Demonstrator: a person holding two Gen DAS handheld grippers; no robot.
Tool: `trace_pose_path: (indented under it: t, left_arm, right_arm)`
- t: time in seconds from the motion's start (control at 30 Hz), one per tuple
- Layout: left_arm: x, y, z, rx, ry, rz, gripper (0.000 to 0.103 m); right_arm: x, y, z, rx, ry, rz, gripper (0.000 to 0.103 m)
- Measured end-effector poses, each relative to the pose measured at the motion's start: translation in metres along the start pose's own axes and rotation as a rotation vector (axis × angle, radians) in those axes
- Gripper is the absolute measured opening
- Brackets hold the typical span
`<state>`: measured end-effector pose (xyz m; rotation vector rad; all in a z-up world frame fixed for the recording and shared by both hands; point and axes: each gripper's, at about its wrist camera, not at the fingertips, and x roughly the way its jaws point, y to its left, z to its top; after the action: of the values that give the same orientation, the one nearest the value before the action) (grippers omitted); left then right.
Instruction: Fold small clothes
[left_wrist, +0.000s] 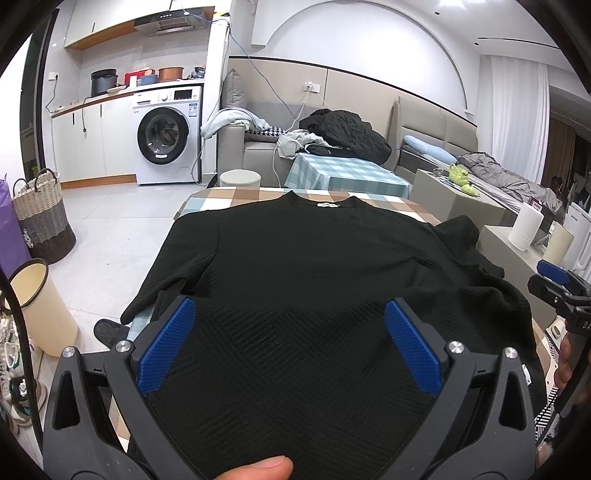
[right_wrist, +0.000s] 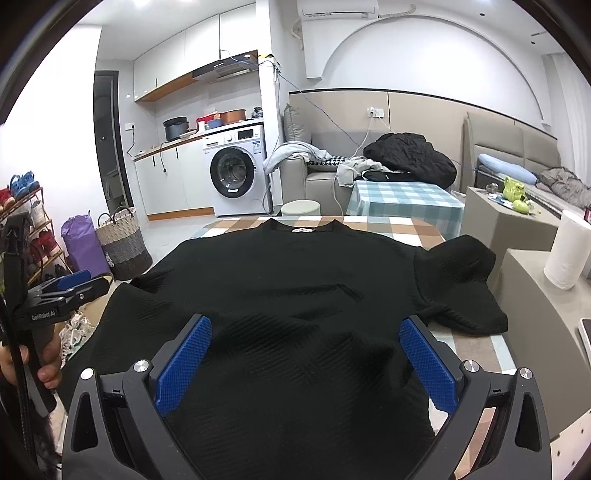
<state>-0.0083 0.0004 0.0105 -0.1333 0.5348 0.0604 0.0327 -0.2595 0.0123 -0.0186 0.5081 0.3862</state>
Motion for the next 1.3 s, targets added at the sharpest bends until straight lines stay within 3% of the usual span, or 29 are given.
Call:
trace_pose_path:
  t: [0.53,1.3]
  left_arm:
    - [0.013,0.011,-0.001,-0.018,0.021,0.007,0.102]
    - [0.028,0.015,-0.007,-0.019,0.038,0.008,0.102]
  right_arm:
    - [0.010,-0.013,0.003,0.074,0.002,-0.045,0.103]
    - [0.011,-0.017,0.001,0.069,0.005,-0.022,0.103]
